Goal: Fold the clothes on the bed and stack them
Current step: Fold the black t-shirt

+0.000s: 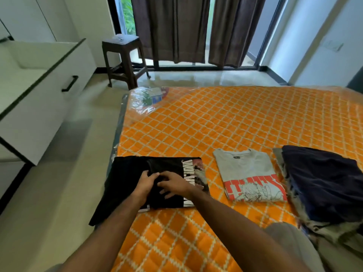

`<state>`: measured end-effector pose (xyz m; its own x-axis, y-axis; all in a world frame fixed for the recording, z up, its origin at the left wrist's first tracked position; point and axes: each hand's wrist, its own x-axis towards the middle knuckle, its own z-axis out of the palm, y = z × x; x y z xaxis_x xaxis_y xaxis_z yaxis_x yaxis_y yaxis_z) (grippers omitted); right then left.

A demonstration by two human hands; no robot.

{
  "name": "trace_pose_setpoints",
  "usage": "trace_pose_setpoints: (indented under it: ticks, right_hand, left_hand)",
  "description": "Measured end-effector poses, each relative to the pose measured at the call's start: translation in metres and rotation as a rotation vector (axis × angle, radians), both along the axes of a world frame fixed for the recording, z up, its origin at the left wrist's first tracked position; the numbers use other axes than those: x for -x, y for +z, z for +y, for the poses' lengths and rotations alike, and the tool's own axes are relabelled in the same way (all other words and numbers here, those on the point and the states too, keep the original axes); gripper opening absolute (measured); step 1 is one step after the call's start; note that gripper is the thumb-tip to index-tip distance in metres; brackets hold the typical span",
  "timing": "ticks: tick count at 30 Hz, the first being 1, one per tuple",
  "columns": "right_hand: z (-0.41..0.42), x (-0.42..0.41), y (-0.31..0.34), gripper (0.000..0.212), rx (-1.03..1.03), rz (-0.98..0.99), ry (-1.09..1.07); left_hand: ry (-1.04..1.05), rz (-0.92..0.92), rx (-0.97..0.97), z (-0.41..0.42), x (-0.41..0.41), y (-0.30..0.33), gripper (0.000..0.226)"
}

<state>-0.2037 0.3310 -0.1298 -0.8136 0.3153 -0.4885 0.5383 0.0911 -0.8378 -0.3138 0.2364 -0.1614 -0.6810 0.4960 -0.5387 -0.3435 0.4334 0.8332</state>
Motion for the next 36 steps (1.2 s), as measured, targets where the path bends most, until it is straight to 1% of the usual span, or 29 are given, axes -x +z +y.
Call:
trace_pose_setpoints:
  ticks: [1,2,3,5,7,8,9,10,12,13,14,16,17,20,21,22,23,24,26,27,28,29,30,31,33,34,36]
  right_hand:
    - [0.003,-0.004,-0.004,0.042,0.016,-0.008,-0.03]
    - [0.01,-0.011,-0.008,0.039,-0.008,-0.013,-0.073]
    - [0.02,-0.018,-0.013,0.034,-0.067,-0.007,-0.132]
    - [0.042,-0.036,-0.022,0.031,-0.329,-0.024,-0.242]
    - [0.063,-0.054,-0.032,0.042,-0.63,-0.147,-0.308]
    - [0.07,-0.062,-0.035,0.05,-0.692,-0.239,-0.328]
    - [0.075,-0.067,-0.039,0.056,-0.701,-0.305,-0.345]
    - [0.079,-0.071,-0.042,0.06,-0.649,-0.343,-0.359]
    - [0.083,-0.073,-0.049,0.07,-0.423,-0.305,-0.42]
    - [0.084,-0.072,-0.052,0.074,-0.293,-0.268,-0.463]
    - [0.083,-0.072,-0.052,0.078,-0.202,-0.248,-0.492]
    - [0.084,-0.068,-0.055,0.079,-0.153,-0.237,-0.507]
    - [0.087,-0.066,-0.057,0.075,-0.161,-0.227,-0.505]
    - [0.092,-0.065,-0.061,0.055,-0.125,-0.188,-0.522]
    - [0.095,-0.066,-0.064,0.049,-0.114,-0.184,-0.521]
    - [0.097,-0.068,-0.064,0.043,-0.115,-0.193,-0.51]
    - [0.098,-0.07,-0.065,0.038,-0.127,-0.206,-0.489]
    - [0.1,-0.071,-0.065,0.035,-0.144,-0.219,-0.465]
    - [0.1,-0.07,-0.067,0.037,-0.173,-0.232,-0.42]
    - [0.099,-0.07,-0.068,0.04,-0.174,-0.23,-0.411]
    - [0.098,-0.069,-0.066,0.044,-0.159,-0.222,-0.414]
    - [0.097,-0.069,-0.064,0.046,-0.125,-0.203,-0.43]
    - [0.096,-0.07,-0.062,0.047,-0.081,-0.175,-0.455]
    - [0.094,-0.071,-0.058,0.047,-0.039,-0.139,-0.479]
    - [0.09,-0.072,-0.05,0.04,0.037,-0.05,-0.52]
    - [0.089,-0.072,-0.044,0.033,0.064,0.003,-0.536]
    - [0.091,-0.071,-0.029,0.016,0.081,0.106,-0.551]
  left_hand:
    - [-0.01,0.112,0.031,-0.007,0.002,-0.001,0.062]
    - [-0.02,0.196,0.044,-0.012,0.002,-0.001,0.058]
    - [-0.04,0.258,0.035,-0.015,0.003,-0.004,0.061]
    - [-0.118,0.37,-0.013,-0.018,0.002,-0.004,0.072]
    - [-0.144,0.493,-0.043,-0.016,0.003,-0.007,0.077]
    - [-0.138,0.541,-0.032,-0.014,0.003,-0.006,0.077]
    - [-0.14,0.602,-0.009,-0.013,0.002,-0.004,0.074]
    - [-0.16,0.655,0.029,-0.011,0.001,-0.001,0.071]
    - [-0.227,0.683,0.089,-0.006,0.001,-0.001,0.065]
    - [-0.261,0.646,0.113,-0.006,0.004,-0.004,0.063]
    - [-0.294,0.57,0.139,-0.005,0.007,-0.006,0.062]
    - [-0.349,0.419,0.15,-0.004,0.016,-0.007,0.065]
    - [-0.376,0.4,0.139,-0.004,0.021,-0.007,0.066]
    - [-0.43,0.523,0.053,-0.002,0.032,-0.004,0.075]
    - [-0.436,0.574,0.051,-0.002,0.035,-0.004,0.077]
    - [-0.449,0.627,0.093,-0.002,0.036,-0.007,0.078]
    - [-0.462,0.672,0.179,-0.002,0.035,-0.009,0.077]
    - [-0.462,0.697,0.305,-0.003,0.032,-0.011,0.077]
    - [-0.418,0.742,0.577,-0.006,0.021,-0.013,0.082]
    - [-0.414,0.839,0.666,-0.006,0.015,-0.012,0.084]
    - [-0.434,0.979,0.695,-0.006,0.01,-0.012,0.085]
    - [-0.487,1.12,0.665,-0.005,0.005,-0.014,0.086]
    - [-0.581,1.218,0.597,-0.004,0.001,-0.017,0.085]
    - [-0.721,1.272,0.545,-0.003,-0.003,-0.021,0.083]
    - [-0.976,1.274,0.525,-0.002,-0.01,-0.028,0.078]
    - [-1.026,1.226,0.545,-0.001,-0.014,-0.031,0.074]
    - [-0.977,1.104,0.555,0.004,-0.018,-0.033,0.069]
